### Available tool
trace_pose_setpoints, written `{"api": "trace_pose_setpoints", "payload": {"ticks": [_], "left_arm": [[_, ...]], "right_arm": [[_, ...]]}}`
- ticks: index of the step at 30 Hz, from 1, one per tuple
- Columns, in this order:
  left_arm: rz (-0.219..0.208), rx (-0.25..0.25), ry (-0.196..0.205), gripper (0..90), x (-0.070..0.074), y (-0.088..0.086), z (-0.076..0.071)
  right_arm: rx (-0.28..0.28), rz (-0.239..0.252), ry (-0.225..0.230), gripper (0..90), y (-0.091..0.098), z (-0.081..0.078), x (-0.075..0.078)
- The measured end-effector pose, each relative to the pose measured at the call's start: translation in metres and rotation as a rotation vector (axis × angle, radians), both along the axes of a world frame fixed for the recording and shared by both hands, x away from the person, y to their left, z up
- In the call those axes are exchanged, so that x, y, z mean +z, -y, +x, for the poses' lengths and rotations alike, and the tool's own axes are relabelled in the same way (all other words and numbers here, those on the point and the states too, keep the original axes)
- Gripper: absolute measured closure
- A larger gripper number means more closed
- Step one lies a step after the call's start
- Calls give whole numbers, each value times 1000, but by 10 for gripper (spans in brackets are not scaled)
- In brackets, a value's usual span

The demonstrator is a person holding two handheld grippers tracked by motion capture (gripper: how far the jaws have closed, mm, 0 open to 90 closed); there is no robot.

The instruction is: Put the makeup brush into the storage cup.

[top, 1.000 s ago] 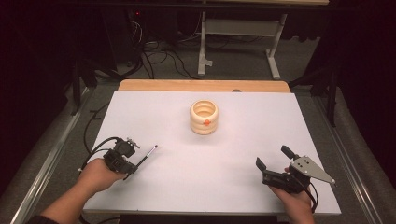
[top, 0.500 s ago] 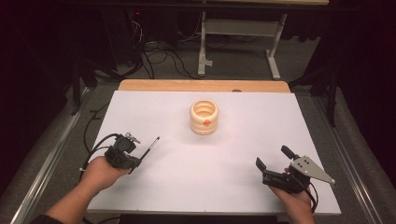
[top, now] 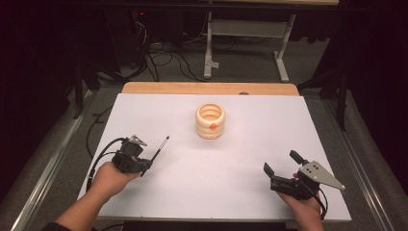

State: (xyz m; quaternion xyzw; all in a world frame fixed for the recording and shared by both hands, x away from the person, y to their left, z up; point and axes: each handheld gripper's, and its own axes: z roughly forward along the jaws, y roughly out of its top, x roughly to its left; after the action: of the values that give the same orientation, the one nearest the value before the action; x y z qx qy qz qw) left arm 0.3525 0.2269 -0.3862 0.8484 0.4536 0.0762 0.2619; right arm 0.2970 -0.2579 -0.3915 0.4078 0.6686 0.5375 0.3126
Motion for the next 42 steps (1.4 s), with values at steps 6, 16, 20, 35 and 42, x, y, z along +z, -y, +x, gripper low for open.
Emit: {"api": "trace_pose_setpoints", "payload": {"ticks": [6, 16, 20, 35, 42], "left_arm": [[-58, 26, 45, 835, -1, 2, 0], [-139, 40, 120, 835, -7, 7, -5], [-190, 70, 158, 835, -12, 10, -8], [-262, 89, 258, 835, -24, 26, -15], [-307, 108, 301, 835, -30, 31, -19]], "right_arm": [[-2, 3, -4, 21, 0, 0, 0], [0, -4, 5, 21, 0, 0, 0], [0, -4, 1, 22, -1, 0, -1], [-1, -6, 3, 21, -1, 0, -1], [1, -6, 4, 22, -1, 0, -1]]}}
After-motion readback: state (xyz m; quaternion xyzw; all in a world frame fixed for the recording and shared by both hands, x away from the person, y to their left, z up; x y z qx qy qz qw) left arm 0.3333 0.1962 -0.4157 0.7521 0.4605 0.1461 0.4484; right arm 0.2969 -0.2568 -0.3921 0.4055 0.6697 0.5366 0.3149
